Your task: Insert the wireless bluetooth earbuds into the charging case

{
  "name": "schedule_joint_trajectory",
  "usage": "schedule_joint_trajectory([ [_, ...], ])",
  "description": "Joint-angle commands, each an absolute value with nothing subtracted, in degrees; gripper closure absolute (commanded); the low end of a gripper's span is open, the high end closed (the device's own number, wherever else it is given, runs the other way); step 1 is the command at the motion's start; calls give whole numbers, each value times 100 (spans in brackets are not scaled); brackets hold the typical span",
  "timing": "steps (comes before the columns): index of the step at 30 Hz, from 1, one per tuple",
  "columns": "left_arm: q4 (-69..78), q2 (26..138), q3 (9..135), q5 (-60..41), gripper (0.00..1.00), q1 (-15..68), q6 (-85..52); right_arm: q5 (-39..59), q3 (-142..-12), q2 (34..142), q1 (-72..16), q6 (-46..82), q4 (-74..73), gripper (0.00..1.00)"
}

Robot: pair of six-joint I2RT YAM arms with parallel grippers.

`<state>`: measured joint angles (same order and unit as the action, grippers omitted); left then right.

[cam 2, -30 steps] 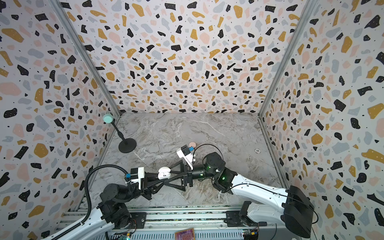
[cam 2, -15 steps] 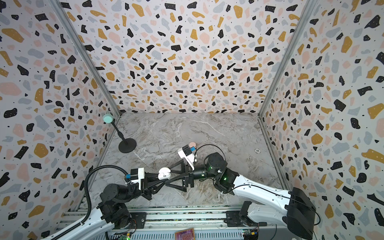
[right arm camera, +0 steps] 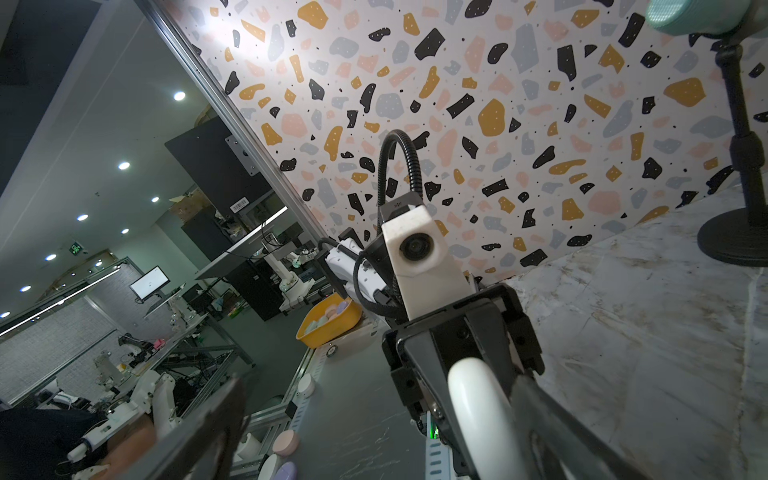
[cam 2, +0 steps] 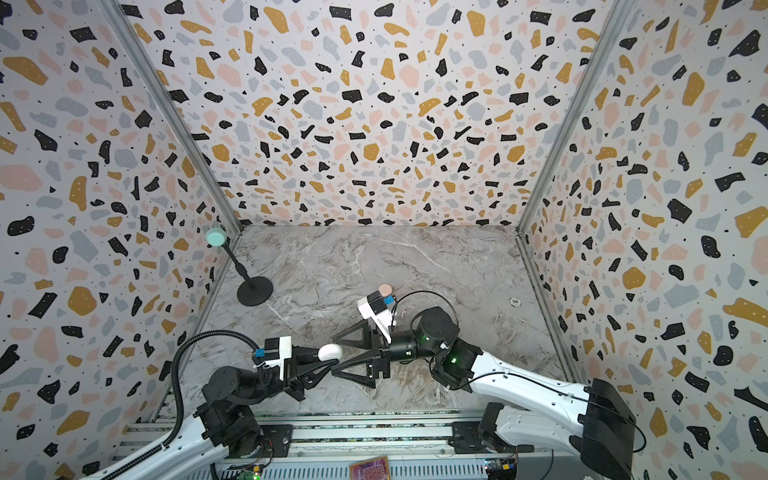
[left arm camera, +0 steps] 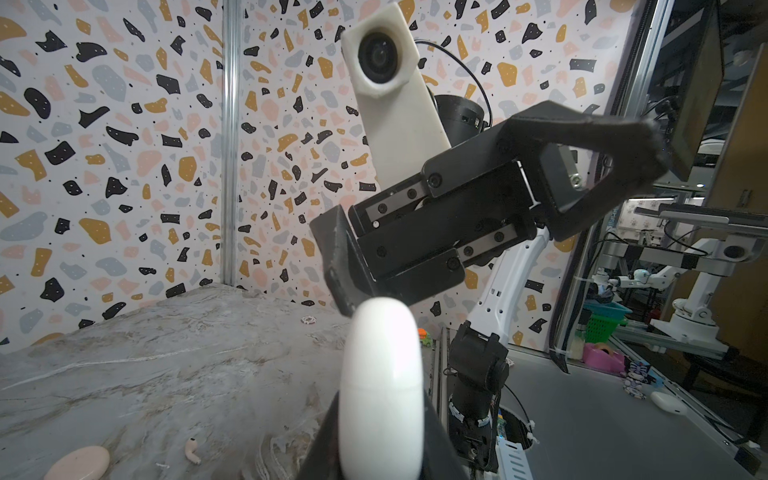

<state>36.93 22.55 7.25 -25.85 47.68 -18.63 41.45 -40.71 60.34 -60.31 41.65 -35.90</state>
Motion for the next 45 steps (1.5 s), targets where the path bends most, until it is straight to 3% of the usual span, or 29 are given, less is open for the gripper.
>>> schedule_joint_trajectory([
  [1, 3710, 2280, 905, -2384, 100, 4741, -1793, 3782, -4439, 5506, -6137, 3749, -3013, 0],
  [8, 3436, 2208, 1024, -1827, 100, 4747, -1965, 1066, -4667, 4443, -5927, 3364, -1130, 0],
  [12, 3268, 2191, 1188, -1373, 100, 4752, -2316, 281, -4619, 4092, -5637, 3460, -456, 1],
  [18, 1616, 2739, 2380, -446, 100, 4747, -2681, 55, -4331, 3982, -5351, 3515, -59, 1],
  [31, 344, 4583, 3278, 808, 100, 4662, -3243, 85, -4131, 4166, -5194, 3516, 114, 1],
  [45, 167, 6275, 3515, 372, 100, 3728, -3329, 372, -3730, 4201, -5001, 3518, -14, 0],
])
